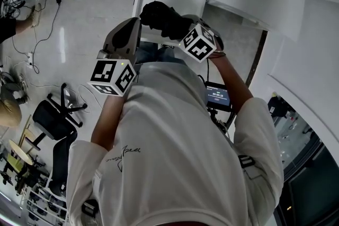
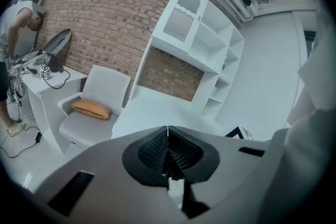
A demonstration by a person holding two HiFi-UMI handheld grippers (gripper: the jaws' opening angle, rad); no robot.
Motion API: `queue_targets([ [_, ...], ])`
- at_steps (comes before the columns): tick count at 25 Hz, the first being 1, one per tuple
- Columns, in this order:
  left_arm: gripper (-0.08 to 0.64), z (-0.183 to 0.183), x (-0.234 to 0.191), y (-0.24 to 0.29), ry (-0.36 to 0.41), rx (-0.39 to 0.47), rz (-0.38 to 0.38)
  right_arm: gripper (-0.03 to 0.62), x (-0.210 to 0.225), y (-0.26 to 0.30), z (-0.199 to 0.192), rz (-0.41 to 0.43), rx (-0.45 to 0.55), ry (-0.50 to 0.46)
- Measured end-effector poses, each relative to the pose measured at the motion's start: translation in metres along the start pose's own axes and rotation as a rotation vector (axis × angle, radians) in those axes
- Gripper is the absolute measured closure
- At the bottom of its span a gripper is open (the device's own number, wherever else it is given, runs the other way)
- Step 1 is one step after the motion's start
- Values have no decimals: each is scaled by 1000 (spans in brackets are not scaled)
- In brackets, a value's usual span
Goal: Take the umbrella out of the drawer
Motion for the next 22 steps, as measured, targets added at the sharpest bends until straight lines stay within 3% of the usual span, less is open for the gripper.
queue_targets([
  [22, 543, -2, -6, -12, 13, 17, -2, 342, -8, -32, 19, 12, 62, -9],
])
Point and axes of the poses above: the fingertips, and each gripper's own axes: y forward along the fingers, x to its right, z out of its top, the point moved 6 cm from there along -y, backward along the fingers, and after that the axes turned 14 degrees about -z, right-handed, at the moved point
